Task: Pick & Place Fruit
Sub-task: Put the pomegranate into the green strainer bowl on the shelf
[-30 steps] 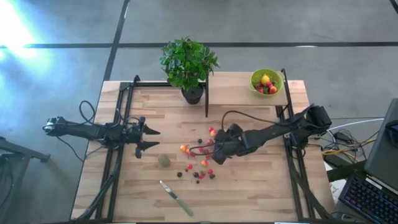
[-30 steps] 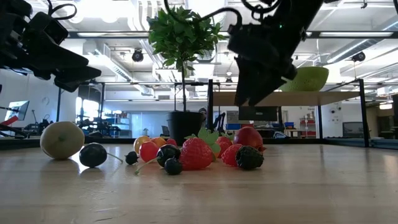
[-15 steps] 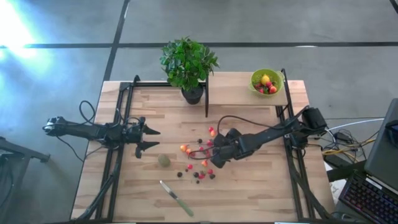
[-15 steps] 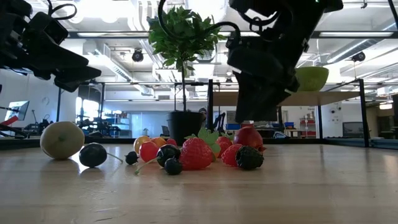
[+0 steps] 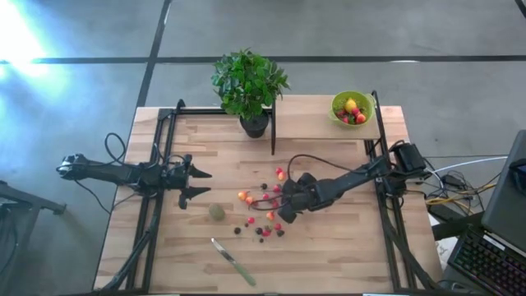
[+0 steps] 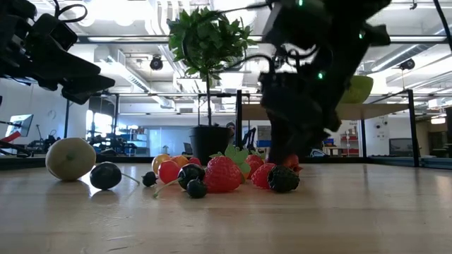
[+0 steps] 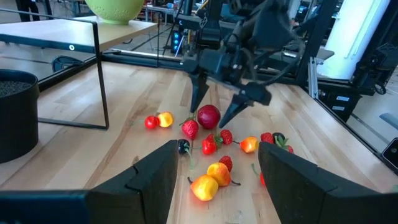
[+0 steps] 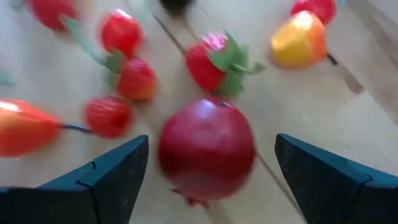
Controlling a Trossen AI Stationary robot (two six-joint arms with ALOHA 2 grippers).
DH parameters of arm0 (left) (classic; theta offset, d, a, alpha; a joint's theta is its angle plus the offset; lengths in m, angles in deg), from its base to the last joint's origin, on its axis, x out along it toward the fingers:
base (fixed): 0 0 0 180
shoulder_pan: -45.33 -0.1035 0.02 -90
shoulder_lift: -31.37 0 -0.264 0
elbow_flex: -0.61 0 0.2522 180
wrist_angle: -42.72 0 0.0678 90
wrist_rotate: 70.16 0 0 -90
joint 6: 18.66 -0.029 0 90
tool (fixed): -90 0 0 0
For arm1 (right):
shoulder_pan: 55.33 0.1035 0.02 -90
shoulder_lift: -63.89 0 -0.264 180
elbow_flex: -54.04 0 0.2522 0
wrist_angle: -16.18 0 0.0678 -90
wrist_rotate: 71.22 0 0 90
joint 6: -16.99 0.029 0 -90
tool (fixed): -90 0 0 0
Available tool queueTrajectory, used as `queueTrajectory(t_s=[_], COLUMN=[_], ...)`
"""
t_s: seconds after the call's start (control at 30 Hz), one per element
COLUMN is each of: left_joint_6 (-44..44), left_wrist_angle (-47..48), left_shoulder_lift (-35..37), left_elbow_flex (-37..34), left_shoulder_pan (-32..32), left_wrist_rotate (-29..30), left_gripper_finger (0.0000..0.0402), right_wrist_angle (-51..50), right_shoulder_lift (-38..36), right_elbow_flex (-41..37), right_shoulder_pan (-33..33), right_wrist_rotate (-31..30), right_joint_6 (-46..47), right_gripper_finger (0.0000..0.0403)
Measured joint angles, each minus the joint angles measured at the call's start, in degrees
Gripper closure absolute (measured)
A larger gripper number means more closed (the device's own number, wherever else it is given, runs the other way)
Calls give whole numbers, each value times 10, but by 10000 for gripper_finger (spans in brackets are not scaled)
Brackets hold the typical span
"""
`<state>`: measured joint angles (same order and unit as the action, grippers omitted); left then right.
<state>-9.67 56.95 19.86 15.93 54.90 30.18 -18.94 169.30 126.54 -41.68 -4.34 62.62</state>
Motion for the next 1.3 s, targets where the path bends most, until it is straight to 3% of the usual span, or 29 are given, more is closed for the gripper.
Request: queueTrajectory(t_s=[0.53,1.0,1.3], left_joint_6=[0,0,0], left_wrist_angle=[0,0,0], left_shoulder_lift=[0,0,-1], left_elbow_flex=[0,0,0], left_shoulder_pan=[0,0,0], left_wrist_rotate=[0,0,0], left_gripper_finger=[172,172,172], right_wrist_angle=[45,51,48], right_shoulder_lift=[15,15,10], right_elbow_flex=[-20,-20,-20], right_shoulder_pan=[-10,-10,-11], right_wrist_rotate=[8,7,7], right_joint_6=[-6,-6,-12], right_gripper_finger=[122,197,194])
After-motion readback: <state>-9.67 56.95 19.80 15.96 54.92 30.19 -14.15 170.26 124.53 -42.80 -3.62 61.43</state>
